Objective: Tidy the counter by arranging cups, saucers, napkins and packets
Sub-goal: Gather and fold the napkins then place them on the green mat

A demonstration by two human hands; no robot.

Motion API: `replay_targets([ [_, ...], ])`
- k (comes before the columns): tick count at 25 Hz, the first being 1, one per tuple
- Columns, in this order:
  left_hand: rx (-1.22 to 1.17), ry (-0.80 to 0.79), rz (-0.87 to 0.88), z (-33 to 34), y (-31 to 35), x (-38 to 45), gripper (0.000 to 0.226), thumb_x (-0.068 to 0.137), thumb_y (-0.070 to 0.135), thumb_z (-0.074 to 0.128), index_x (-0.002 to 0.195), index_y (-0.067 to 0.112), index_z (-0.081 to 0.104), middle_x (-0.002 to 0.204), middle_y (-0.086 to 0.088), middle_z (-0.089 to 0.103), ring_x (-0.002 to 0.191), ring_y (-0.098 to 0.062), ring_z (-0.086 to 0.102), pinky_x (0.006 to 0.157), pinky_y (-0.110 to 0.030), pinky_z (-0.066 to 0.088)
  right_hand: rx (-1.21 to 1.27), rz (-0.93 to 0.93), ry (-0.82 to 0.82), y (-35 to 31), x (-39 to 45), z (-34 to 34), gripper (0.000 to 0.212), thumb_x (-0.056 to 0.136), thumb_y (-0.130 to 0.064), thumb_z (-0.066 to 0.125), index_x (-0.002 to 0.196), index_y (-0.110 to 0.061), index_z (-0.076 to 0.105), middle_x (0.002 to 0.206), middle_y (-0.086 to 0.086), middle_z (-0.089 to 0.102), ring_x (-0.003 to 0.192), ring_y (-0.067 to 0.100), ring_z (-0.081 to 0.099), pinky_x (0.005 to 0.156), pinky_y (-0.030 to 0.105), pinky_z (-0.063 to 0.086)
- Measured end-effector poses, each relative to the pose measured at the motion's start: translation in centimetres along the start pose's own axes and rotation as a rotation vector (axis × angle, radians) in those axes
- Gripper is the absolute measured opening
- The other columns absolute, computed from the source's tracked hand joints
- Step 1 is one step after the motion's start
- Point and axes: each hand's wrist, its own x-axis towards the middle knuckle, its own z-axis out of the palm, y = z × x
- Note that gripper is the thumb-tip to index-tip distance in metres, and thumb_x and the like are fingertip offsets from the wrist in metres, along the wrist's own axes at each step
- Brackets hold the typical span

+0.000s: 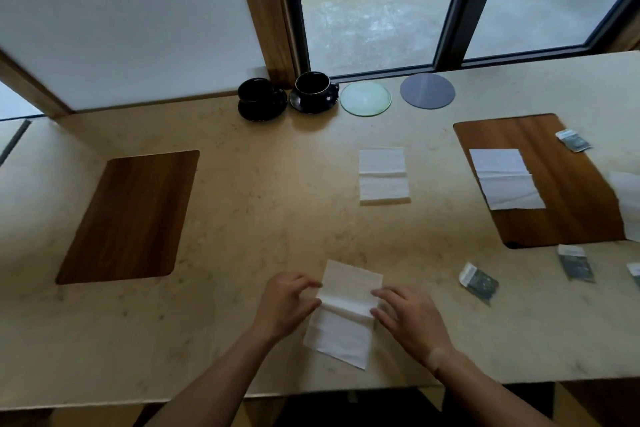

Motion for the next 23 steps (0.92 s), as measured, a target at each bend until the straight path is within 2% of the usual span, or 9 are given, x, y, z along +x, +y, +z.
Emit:
replay_targets([
  [6, 0.054, -0.068, 0.014, 0.5, -0.9, -1.1, 0.033, 0.076, 0.036, 0.073, 0.109, 0.031, 0.071, 0.107, 0.008, 0.069, 0.095, -0.015, 0.062, 0.084, -0.031, 0.047, -0.06, 0.013, 0.001, 0.0, -1.6, 1.2, 0.031, 0.075, -0.045, 0.073, 0.105, -0.038, 0.069, 0.103, -0.016, 0.067, 0.095, 0.013, 0.063, 0.074, 0.029, 0.044],
  [10, 0.097, -0.095, 0.031, 1.4, -1.1, -0.5, 0.033, 0.082, 0.037, 0.069, 0.115, 0.033, 0.066, 0.112, 0.009, 0.064, 0.101, -0.015, 0.057, 0.089, -0.034, 0.045, -0.081, 0.061, -0.019, -1.3, -1.6, 2.1, 0.036, 0.075, -0.048, 0.071, 0.11, -0.036, 0.067, 0.11, -0.014, 0.064, 0.104, 0.013, 0.058, 0.081, 0.03, 0.044],
  [17, 0.133, -0.047, 0.067, 2.9, -2.0, -0.2, 0.02, 0.085, 0.039, 0.062, 0.103, 0.032, 0.068, 0.106, 0.01, 0.062, 0.1, -0.015, 0.053, 0.086, -0.032, 0.04, -0.142, 0.156, 0.039, -3.0, -1.4, 2.7, 0.034, 0.057, -0.043, 0.085, 0.086, -0.037, 0.067, 0.095, -0.014, 0.065, 0.087, 0.014, 0.064, 0.068, 0.028, 0.044],
  [23, 0.144, -0.043, 0.083, 2.8, -2.3, 0.7, 0.013, 0.085, 0.035, 0.062, 0.093, 0.029, 0.07, 0.095, 0.008, 0.064, 0.093, -0.02, 0.056, 0.081, -0.033, 0.041, -0.133, 0.154, 0.12, -3.5, -1.3, 2.9, 0.029, 0.056, -0.033, 0.088, 0.076, -0.033, 0.067, 0.09, -0.012, 0.066, 0.082, 0.016, 0.063, 0.066, 0.029, 0.043],
])
